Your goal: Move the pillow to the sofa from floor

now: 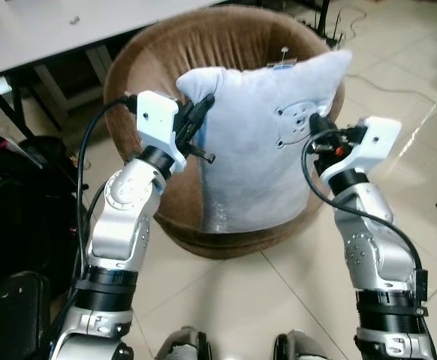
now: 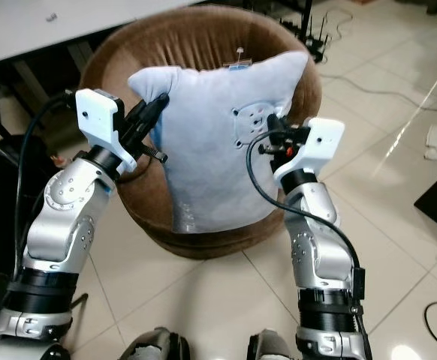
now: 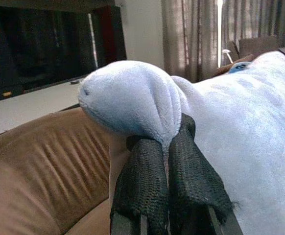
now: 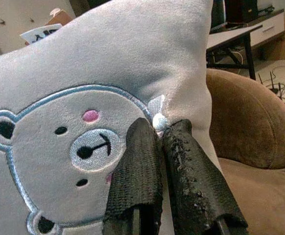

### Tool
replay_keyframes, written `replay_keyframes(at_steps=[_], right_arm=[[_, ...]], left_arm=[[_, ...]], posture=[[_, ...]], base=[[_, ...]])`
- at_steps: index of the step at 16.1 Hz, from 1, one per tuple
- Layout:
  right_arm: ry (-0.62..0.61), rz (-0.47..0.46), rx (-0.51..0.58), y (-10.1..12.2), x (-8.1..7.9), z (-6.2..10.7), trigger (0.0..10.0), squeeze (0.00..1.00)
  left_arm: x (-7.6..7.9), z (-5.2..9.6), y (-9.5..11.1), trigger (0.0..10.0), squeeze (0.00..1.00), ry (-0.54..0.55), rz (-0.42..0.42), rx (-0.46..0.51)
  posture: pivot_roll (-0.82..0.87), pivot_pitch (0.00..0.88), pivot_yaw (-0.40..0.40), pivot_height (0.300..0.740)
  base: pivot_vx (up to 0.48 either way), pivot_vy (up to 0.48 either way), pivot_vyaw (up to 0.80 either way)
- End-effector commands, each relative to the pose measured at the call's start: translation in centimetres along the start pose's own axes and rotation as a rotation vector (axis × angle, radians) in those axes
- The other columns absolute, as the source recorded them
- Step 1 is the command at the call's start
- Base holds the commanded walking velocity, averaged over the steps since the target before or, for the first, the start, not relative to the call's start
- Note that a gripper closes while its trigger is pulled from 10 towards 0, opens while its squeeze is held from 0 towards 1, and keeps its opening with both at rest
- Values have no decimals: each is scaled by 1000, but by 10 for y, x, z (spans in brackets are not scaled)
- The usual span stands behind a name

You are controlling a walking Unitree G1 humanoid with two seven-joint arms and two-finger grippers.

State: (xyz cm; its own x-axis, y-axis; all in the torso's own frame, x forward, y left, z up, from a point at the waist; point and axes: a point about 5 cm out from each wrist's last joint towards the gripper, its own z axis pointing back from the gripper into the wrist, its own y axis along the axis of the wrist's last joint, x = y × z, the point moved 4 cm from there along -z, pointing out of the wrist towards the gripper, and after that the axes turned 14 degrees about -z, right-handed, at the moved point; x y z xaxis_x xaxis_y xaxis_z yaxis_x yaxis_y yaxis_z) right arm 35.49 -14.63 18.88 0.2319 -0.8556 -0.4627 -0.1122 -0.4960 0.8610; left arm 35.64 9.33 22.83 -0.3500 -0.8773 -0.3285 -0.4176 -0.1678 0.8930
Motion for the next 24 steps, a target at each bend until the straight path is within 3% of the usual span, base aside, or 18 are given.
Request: replay_keyframes(at_steps=[1,4,7,10,24], right_arm=[[28,29,9,-1,-8,1,10000,0],[36,72,-13,-4,-6,3,10000,0],[-13,155,-111,-27,2,7,10000,0],[-23,147,-125,-35,5,13,10000,0],[-23,160,-118,-31,6,11,10000,0]], left_arm=[[-1,5,-7,10000,0,38,5,-14],[0,12,-20,10000,0,86,24,-63],[2,20,-27,10000,0,113,37,-86],[11,26,-31,10000,0,96,19,-102],[17,26,-30,10000,0,75,27,-98]], posture=[[-10,42,85,740],[-15,60,77,740],[-8,74,77,740],[1,94,70,740],[-8,105,66,740]], base=[[0,0,0],[0,0,0],[0,0,0],[0,-107,0],[0,-367,0]])
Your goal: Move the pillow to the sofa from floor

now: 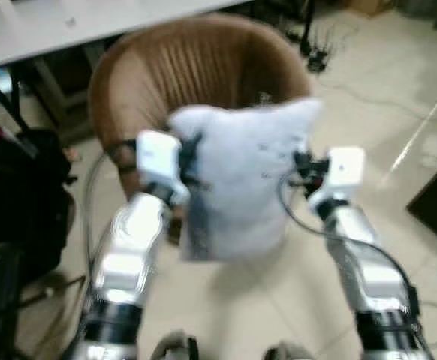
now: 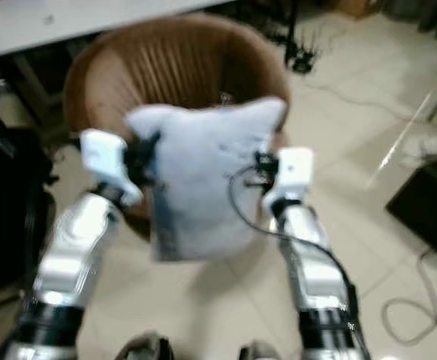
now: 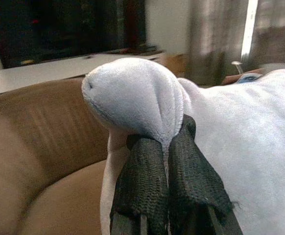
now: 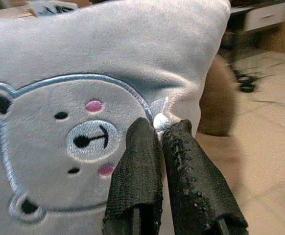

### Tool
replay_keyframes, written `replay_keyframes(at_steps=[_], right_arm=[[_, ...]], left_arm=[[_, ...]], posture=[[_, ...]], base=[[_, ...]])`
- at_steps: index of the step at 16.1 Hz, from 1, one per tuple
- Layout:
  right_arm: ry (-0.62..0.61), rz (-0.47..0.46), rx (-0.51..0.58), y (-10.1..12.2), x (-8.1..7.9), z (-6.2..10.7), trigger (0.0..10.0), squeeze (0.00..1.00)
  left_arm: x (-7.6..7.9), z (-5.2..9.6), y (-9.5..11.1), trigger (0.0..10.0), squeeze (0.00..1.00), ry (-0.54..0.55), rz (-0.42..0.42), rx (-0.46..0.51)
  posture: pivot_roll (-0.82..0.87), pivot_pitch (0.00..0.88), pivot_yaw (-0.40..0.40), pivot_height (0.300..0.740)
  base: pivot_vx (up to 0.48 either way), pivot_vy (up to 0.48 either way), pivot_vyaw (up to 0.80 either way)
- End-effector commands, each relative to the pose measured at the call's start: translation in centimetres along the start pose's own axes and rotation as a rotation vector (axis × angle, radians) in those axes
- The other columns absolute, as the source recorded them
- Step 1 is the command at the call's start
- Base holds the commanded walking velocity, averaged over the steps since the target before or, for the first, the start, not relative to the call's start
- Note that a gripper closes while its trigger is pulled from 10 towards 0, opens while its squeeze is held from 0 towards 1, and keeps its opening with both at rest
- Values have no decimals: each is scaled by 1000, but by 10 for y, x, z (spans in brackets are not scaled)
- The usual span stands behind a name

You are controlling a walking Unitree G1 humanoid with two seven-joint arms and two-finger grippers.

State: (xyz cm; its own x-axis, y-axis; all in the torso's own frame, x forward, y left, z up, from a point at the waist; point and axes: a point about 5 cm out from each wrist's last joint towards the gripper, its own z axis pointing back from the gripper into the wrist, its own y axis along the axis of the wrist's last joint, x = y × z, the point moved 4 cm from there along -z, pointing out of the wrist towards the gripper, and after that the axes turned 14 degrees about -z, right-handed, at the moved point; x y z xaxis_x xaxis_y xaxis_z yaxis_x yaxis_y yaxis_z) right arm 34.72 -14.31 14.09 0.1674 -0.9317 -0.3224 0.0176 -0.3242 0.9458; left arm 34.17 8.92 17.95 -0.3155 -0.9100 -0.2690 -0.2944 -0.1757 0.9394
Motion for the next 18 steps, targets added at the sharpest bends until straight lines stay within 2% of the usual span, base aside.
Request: replay_keyframes(at_steps=[1,3,5,8,18], right_arm=[[28,-2,51,14,-9,-4,10000,0],[21,-6,49,14,-9,-4,10000,0],[1,-62,48,13,-7,-4,10000,0],[-12,-39,40,10,-6,-4,10000,0],[-6,-32,41,12,-9,-7,10000,0]], left_arm=[[-8,0,7,10000,0,14,-22,28],[-12,0,3,10000,0,53,-17,-6],[-14,0,3,10000,0,61,-1,-3],[-17,-1,8,10000,0,66,21,25],[-22,0,9,10000,0,79,35,32]], posture=[[-12,113,68,740],[-14,115,67,740],[-14,117,68,740],[-15,118,69,740],[-9,125,58,740]], base=[[0,0,0],[0,0,0],[0,0,0],[0,0,0],[356,0,0]])
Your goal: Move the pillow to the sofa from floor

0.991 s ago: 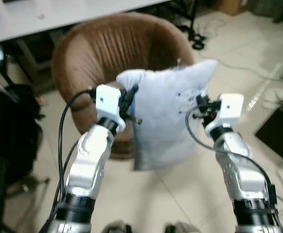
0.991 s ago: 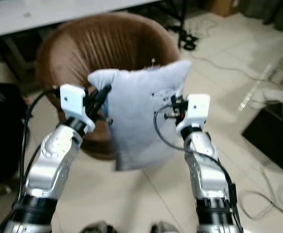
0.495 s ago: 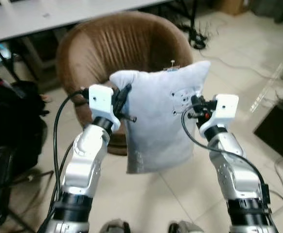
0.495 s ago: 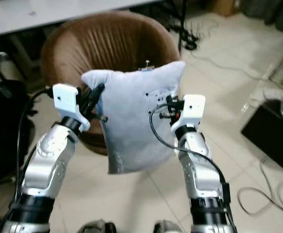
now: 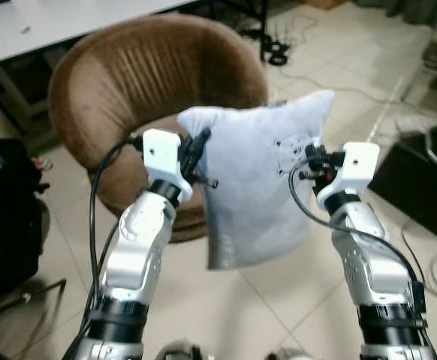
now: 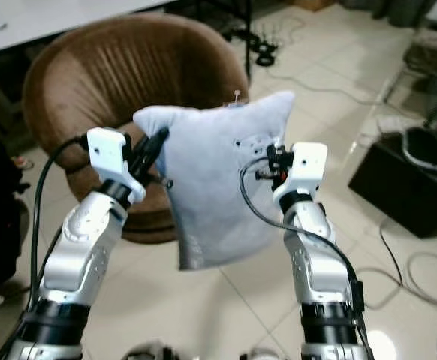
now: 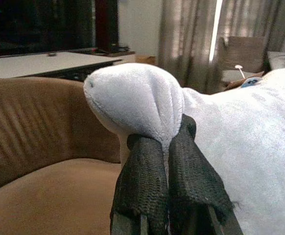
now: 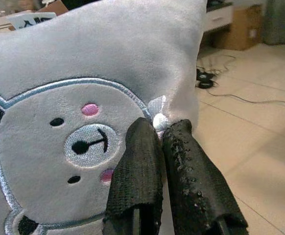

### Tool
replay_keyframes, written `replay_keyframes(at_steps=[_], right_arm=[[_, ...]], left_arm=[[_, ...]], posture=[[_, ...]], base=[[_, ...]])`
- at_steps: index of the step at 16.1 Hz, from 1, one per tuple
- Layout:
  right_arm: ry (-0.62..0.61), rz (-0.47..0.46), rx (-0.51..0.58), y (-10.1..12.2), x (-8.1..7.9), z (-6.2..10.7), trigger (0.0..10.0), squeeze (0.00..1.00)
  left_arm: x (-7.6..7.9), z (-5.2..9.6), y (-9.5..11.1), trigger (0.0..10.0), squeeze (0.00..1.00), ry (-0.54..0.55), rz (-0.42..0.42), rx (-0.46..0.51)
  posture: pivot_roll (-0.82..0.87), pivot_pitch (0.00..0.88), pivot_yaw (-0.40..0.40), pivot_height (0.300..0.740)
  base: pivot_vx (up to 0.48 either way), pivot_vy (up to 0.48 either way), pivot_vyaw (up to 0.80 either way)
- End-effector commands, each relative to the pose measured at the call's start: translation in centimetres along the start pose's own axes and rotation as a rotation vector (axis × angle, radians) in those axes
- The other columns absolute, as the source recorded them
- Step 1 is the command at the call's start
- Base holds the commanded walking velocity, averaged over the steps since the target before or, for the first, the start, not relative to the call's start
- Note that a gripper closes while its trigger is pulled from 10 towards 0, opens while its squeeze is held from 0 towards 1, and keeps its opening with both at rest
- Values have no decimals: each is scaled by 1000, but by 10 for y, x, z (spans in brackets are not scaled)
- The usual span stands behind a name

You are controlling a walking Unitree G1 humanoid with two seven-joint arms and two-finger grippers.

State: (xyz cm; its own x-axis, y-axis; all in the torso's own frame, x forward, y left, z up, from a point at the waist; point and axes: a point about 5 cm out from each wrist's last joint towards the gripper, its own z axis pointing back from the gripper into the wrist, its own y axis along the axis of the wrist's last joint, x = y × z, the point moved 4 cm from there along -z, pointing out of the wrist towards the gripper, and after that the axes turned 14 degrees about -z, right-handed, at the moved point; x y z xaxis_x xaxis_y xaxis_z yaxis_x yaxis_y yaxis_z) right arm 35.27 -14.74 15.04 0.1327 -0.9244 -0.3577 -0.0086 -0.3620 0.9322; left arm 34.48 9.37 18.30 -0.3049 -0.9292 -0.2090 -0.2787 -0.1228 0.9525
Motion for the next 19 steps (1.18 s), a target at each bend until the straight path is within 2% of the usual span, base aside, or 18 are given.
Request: replay_keyframes(at_steps=[1,4,6,11,12,14,19], right_arm=[[28,15,2,0,-11,-1,10000,0],[51,11,-2,-1,-15,-3,10000,0],[86,46,-18,-5,-22,-3,10000,0],[77,36,-7,-6,-23,-5,10000,0],[77,37,-7,-6,-23,-5,10000,0],[87,99,-26,-12,-24,-5,10000,0],[66,89,-20,-12,-20,-5,10000,0]], left_arm=[[-16,2,7,10000,0,51,-25,27],[-19,4,6,10000,0,61,-33,22],[-21,5,8,10000,0,65,-41,26],[-27,6,10,10000,0,67,-69,33],[-27,6,10,10000,0,67,-69,33],[-25,4,12,10000,0,49,-76,41],[-22,6,12,10000,0,37,-74,43]], posture=[[-9,125,58,740],[-3,127,54,740],[9,117,50,740],[26,97,52,740],[26,97,52,740],[27,91,54,740],[29,80,57,740]], base=[[480,0,-625],[480,0,-208],[480,0,0],[480,0,198],[480,0,800],[480,0,203],[480,0,0]])
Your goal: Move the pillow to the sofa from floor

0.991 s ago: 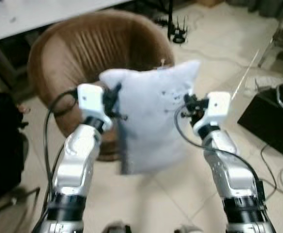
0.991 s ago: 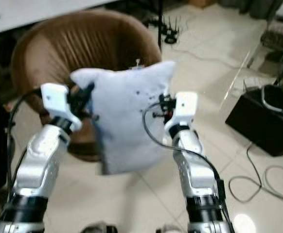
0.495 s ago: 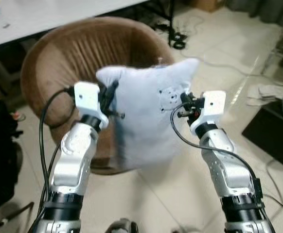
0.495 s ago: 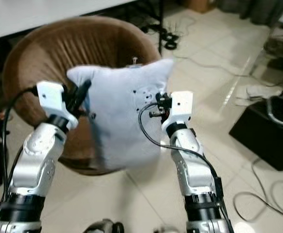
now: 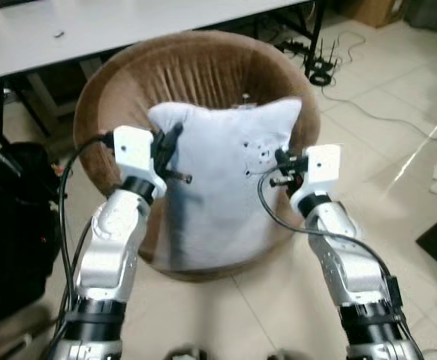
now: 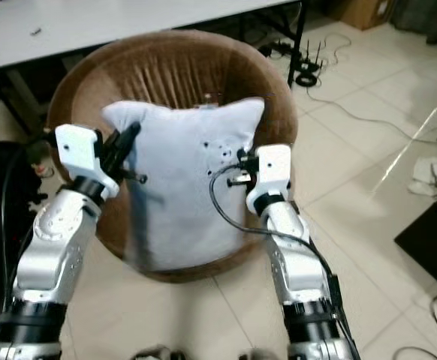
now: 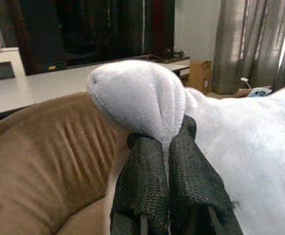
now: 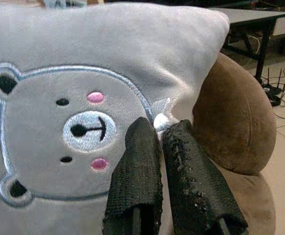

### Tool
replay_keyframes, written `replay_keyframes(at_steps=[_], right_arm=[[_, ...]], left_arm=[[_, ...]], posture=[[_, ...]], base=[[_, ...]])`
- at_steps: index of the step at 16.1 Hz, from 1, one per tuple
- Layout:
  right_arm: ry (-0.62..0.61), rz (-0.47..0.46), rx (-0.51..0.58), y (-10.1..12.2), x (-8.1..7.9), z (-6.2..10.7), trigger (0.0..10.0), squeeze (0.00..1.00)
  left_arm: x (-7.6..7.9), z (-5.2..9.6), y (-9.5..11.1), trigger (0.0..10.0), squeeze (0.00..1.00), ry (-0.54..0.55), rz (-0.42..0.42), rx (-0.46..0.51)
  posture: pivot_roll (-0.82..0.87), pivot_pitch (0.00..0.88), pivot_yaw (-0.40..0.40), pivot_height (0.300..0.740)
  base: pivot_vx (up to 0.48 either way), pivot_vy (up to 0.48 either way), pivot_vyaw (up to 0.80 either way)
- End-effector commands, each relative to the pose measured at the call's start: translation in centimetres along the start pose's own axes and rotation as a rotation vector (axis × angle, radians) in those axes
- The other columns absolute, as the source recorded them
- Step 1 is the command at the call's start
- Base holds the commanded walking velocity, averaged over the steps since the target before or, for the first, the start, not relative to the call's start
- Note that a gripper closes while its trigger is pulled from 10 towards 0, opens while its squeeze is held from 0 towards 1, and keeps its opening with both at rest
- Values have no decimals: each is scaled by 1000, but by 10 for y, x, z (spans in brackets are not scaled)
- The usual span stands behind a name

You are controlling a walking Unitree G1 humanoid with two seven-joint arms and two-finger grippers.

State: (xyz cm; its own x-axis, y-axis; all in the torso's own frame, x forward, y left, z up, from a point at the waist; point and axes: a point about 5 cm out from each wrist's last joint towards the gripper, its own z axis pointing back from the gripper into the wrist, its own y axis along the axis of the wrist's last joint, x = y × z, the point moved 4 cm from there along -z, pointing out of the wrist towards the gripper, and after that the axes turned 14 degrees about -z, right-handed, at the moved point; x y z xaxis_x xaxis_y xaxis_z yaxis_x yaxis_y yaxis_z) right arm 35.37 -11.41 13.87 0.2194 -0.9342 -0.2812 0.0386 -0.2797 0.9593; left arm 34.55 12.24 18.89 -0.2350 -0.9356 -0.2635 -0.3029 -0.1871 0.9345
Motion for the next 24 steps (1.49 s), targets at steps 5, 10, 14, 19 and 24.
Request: replay_keyframes(at_steps=[5,10,14,19,24], right_arm=[[-25,22,47,10,7,0,10000,0],[6,43,31,7,4,0,10000,0],[-58,30,5,1,15,0,10000,0],[-101,25,-2,0,25,1,10000,0],[-103,11,8,3,24,0,10000,0]], left_arm=[[6,-2,10,10000,0,-26,-4,40],[8,0,9,10000,0,-25,-3,35],[11,5,-4,10000,0,-35,-10,-34],[19,8,-13,10000,0,-63,15,-71],[20,8,-23,10000,0,-58,5,-115]], posture=[[30,74,58,740],[36,78,52,740],[39,88,48,740],[35,96,50,740],[36,100,43,740]], base=[[480,0,0],[480,0,480],[360,0,200],[0,0,0],[0,0,0]])
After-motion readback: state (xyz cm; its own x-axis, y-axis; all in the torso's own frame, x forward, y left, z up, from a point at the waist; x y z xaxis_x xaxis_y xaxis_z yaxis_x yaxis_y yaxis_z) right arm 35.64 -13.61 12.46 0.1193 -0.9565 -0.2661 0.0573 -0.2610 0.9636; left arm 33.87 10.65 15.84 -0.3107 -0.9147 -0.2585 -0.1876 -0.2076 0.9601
